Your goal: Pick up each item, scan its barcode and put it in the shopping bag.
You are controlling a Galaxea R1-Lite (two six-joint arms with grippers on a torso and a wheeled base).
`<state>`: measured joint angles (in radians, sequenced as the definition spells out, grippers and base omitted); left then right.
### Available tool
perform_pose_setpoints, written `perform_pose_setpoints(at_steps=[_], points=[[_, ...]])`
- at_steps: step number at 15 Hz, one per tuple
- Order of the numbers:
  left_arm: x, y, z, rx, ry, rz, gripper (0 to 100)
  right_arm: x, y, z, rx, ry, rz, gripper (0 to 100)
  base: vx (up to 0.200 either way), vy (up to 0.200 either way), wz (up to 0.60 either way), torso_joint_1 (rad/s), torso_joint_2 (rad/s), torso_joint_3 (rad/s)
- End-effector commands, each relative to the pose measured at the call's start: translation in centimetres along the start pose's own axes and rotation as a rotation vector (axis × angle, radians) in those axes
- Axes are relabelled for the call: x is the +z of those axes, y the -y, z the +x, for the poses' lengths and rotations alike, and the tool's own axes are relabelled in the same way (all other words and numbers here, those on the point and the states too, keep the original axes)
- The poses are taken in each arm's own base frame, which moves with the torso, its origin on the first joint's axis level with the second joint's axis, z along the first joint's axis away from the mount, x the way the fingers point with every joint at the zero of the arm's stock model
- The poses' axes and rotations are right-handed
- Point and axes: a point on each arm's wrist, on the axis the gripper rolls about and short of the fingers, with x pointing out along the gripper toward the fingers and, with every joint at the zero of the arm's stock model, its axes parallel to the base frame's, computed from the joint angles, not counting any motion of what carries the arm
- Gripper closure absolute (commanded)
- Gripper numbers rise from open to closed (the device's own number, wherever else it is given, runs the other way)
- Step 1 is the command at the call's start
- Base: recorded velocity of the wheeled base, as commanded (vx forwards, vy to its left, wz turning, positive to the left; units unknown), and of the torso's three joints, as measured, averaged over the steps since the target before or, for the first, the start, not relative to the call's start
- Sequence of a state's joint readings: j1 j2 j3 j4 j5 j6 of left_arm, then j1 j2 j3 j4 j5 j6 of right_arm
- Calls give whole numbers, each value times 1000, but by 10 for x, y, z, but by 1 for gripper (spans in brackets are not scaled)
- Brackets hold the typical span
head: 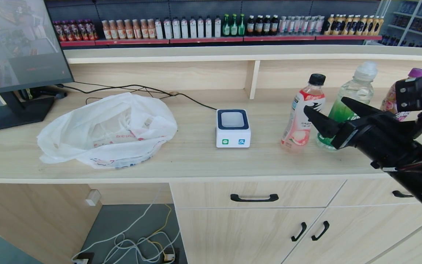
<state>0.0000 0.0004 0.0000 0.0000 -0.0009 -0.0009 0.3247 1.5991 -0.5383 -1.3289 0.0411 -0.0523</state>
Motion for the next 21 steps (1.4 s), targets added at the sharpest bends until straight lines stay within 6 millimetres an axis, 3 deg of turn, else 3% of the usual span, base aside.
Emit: perform_pose_setpoints(at_steps=[1,4,7,21], points=[[0,0,0,1,0,-1,0,-14,3,6,-10,-42,-1,0,0,0,0,0,0,0],[0,0,0,1,0,-1,0,-28,22,10,-70,-85,1,0,0,0,0,0,0,0],[0,0,0,-1,0,-1,0,-38,21,-4,-79,-138,50,0,0,0,0,0,0,0],[0,0,0,1,0,-1,0,-50,29,27,-93,-133,15,0,0,0,0,0,0,0]])
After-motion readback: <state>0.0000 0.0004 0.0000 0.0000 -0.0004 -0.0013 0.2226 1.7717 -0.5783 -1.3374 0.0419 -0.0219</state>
